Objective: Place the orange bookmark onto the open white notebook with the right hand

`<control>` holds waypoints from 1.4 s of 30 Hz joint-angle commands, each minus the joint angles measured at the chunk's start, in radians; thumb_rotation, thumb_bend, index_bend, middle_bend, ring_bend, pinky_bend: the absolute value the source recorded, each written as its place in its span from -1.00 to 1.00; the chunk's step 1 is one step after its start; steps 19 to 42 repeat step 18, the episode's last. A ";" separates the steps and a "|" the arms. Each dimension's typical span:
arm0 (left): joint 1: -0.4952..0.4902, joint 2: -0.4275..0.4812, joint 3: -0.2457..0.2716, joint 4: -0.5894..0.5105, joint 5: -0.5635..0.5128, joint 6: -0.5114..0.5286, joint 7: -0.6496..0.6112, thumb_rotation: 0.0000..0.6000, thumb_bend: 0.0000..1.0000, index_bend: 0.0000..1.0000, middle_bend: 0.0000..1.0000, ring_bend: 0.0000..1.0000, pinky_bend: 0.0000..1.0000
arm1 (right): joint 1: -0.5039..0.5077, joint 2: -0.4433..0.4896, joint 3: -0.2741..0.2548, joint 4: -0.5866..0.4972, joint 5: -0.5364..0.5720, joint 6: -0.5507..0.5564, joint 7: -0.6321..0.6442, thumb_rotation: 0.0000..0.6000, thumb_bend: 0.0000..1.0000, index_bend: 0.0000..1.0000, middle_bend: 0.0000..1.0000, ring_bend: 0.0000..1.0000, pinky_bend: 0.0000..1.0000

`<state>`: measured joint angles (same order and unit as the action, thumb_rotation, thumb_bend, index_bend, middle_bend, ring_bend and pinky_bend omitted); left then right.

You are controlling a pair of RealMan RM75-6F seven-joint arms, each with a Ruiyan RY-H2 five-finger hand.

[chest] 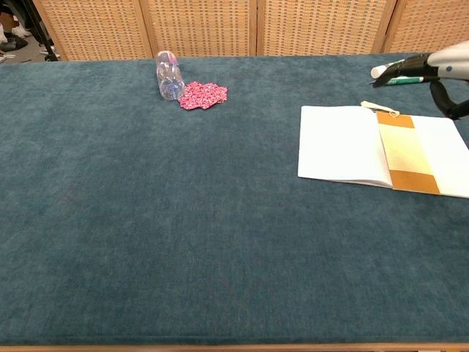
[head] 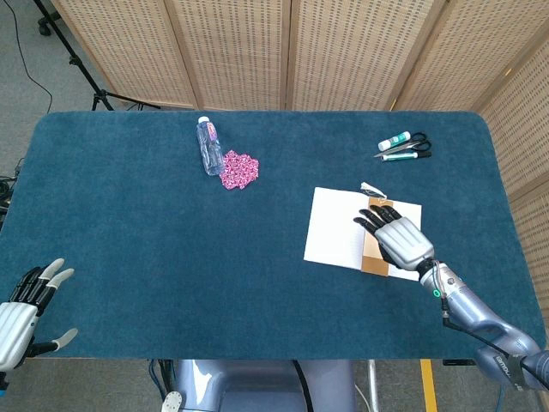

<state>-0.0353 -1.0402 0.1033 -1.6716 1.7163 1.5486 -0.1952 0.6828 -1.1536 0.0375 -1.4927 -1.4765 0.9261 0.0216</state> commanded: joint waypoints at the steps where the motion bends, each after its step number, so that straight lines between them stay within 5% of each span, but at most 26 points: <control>1: 0.003 0.000 0.000 0.002 0.002 0.007 0.003 1.00 -0.69 -1.00 -1.00 -1.00 -1.00 | -0.047 0.029 0.011 -0.030 -0.042 0.099 0.055 1.00 -0.27 -0.81 -0.96 -1.00 -0.83; 3: 0.008 0.000 -0.003 0.003 0.001 0.017 0.013 1.00 -0.74 -1.00 -1.00 -1.00 -1.00 | -0.088 0.039 0.009 -0.044 -0.061 0.178 0.065 1.00 -0.78 -0.84 -1.00 -1.00 -0.91; 5: 0.015 -0.003 -0.008 0.001 -0.003 0.031 0.028 1.00 -0.80 -1.00 -1.00 -1.00 -1.00 | -0.133 0.038 0.006 -0.049 -0.083 0.266 0.058 1.00 -0.94 -0.84 -1.00 -1.00 -0.95; 6: 0.030 -0.011 -0.021 -0.003 -0.019 0.058 0.062 1.00 -0.83 -1.00 -1.00 -1.00 -1.00 | -0.198 0.027 0.001 -0.043 -0.114 0.398 0.036 1.00 -0.98 -0.84 -1.00 -1.00 -0.97; 9: 0.052 -0.028 -0.035 -0.023 -0.040 0.090 0.124 1.00 -0.94 -1.00 -1.00 -1.00 -1.00 | -0.287 -0.010 -0.015 -0.017 -0.153 0.552 0.032 1.00 -1.00 -0.84 -1.00 -1.00 -0.99; 18: 0.091 -0.029 -0.050 -0.095 -0.087 0.123 0.217 1.00 -1.00 -1.00 -1.00 -1.00 -1.00 | -0.459 -0.071 -0.038 0.034 -0.172 0.789 0.061 1.00 -1.00 -0.86 -1.00 -1.00 -1.00; 42: 0.091 -0.029 -0.050 -0.095 -0.087 0.123 0.217 1.00 -1.00 -1.00 -1.00 -1.00 -1.00 | -0.459 -0.071 -0.038 0.034 -0.172 0.789 0.061 1.00 -1.00 -0.86 -1.00 -1.00 -1.00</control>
